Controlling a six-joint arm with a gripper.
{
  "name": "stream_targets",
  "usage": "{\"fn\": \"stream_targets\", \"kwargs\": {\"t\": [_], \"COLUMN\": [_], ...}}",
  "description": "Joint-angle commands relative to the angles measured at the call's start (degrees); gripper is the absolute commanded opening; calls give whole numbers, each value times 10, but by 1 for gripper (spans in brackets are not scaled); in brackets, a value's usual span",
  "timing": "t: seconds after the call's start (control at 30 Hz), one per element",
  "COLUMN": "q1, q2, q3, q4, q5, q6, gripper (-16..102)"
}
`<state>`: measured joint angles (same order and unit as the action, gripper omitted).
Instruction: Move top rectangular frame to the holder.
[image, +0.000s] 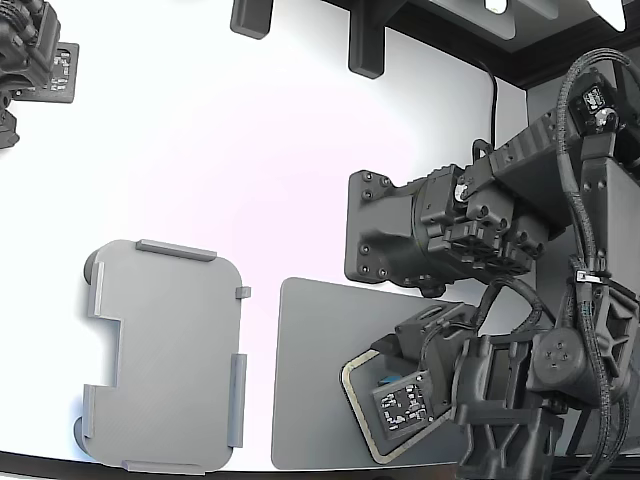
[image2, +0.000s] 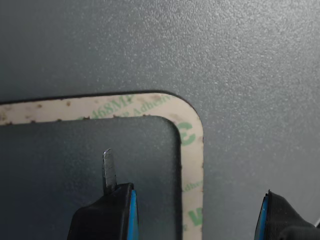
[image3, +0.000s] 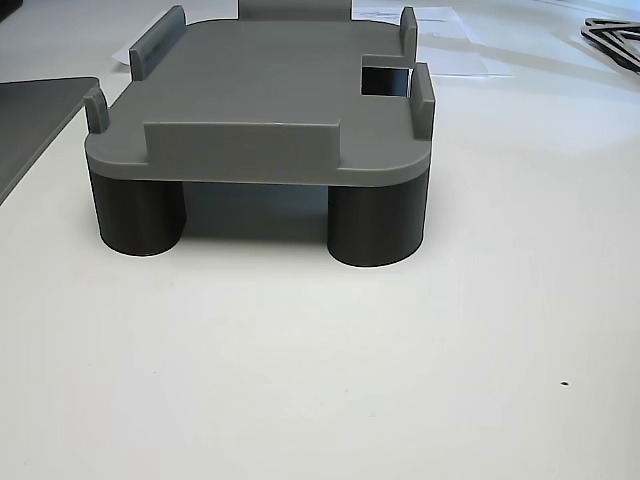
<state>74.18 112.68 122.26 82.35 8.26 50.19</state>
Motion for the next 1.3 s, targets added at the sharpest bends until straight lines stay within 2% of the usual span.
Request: {"fn": "stream_targets", "kwargs": {"t": [0.0,0.87,1.07,1.27], "q1": [-4,14,14,13], "q2": [12,40,42,40], "q3": [-4,98,108,115], "q4": [-5,-77,-82,-88], "q5": [-4,-34,-40,-36], "q6": [5,13,9,7], "gripper": [100,97,90,73]}}
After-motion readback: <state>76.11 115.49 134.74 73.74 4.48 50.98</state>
